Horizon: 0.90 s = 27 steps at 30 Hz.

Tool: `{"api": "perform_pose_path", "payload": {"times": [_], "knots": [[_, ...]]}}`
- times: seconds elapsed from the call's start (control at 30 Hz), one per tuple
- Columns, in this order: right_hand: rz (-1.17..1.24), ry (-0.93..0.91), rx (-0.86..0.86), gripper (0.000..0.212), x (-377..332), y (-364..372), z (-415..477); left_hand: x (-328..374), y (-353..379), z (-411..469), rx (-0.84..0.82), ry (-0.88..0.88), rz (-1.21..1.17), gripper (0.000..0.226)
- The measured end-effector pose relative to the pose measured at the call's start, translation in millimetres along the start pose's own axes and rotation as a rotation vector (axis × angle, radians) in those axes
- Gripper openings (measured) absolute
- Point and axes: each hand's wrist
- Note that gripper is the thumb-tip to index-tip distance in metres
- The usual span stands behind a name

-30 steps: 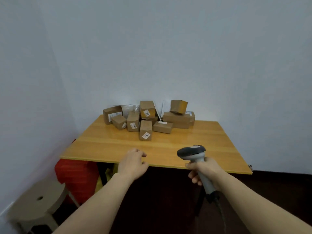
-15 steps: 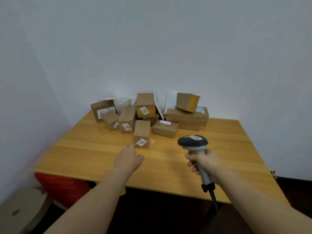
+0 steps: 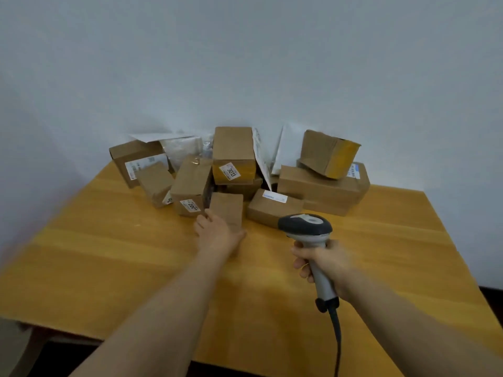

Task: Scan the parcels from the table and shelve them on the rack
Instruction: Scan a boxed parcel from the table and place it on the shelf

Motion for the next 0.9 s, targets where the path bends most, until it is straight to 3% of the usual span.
{"api": "perform_pose_path", "payload": {"times": [0.1,0.3,0.43,0.5,0.67,0.9], "knots": [[-0.013,0.024,-0.014,0.017,-3.2,1.3,22.5,5.3,11.1,28.4,-0.067,-0.076,-0.035,0.126],[-0.018,0.090,-0.029,0.019,0.1,-5.1,39.7,-4.9,12.0,54.8,-0.097,-0.127,-0.171,0.117],[0.018,0.068,-0.030,0.021,-7.7,-11.6,34.1,-13.9,-13.8,37.2,-0.426,-0.105,-0.803,0.072],[0.046,0.046,-0.024,0.022,-16.1,-14.1,27.3,-11.9,-25.8,17.0,-0.611,-0.056,-0.899,0.069],[0.135,-0.089,0.016,0.026,-32.9,-22.7,3.3,6.1,-42.0,-22.3,-0.806,0.138,-0.874,0.079],[0.277,-0.274,0.014,0.017,-48.7,-35.2,-39.7,30.9,-56.3,-76.6,-0.883,0.271,-0.751,0.087]]}}
Point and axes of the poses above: each hand's wrist, its own z-axis towards the middle knuckle, its own y-axis out of the palm, x = y × z, and after that the axes turned 9 degrees about -x, right-handed
